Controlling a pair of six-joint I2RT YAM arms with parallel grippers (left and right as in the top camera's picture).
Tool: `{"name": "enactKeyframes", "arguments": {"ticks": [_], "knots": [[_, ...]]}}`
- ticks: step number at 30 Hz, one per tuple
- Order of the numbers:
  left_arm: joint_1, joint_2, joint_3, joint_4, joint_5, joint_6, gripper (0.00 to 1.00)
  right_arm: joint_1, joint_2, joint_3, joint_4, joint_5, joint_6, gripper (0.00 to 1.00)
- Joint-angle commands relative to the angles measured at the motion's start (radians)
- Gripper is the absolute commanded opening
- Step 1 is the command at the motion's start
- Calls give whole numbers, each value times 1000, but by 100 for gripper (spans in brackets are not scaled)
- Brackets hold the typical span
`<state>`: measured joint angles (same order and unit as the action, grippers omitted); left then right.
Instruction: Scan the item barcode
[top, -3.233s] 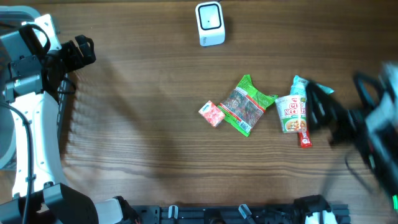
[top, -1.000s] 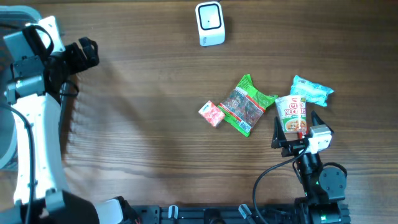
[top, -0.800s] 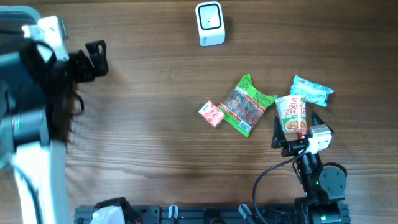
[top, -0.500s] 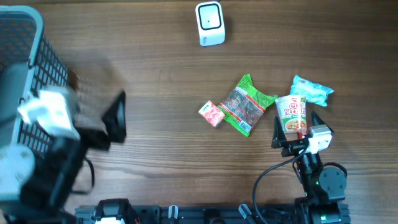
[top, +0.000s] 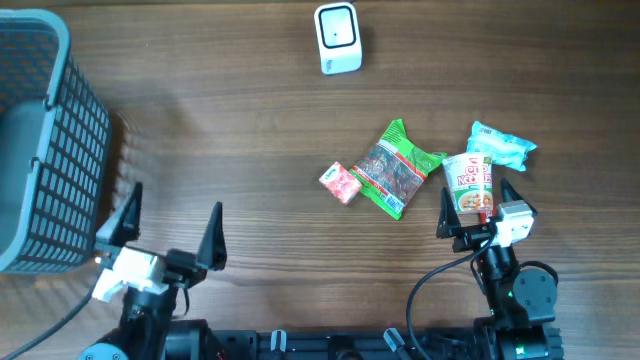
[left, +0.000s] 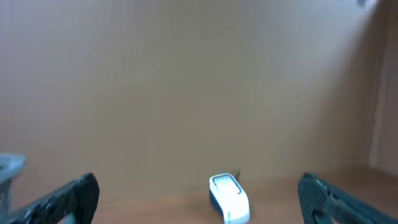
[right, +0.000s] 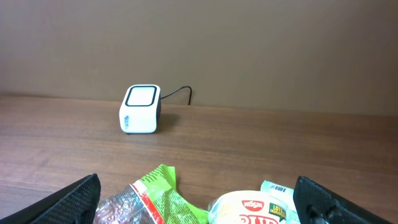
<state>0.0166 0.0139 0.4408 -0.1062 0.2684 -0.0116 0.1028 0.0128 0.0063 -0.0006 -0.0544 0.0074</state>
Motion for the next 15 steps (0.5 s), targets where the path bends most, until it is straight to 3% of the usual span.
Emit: {"name": "enactKeyframes", "arguments": {"ticks": [1, 3, 5, 12, 15], "knots": [[-51, -10, -122, 226, 12, 3, 100, -4, -8, -1, 2, 9, 12, 100], [-70, -10, -204, 371, 11, 3, 100, -4, -8, -1, 2, 9, 12, 100], [-72, -10, -274, 423, 10, -23, 100, -4, -8, -1, 2, 9, 12, 100], [-59, -10, -420, 424, -50, -79, 100, -4, -8, -1, 2, 9, 12, 100], [-46, -10, -435, 322, -56, -79, 100, -4, -8, -1, 2, 9, 12, 100]]}}
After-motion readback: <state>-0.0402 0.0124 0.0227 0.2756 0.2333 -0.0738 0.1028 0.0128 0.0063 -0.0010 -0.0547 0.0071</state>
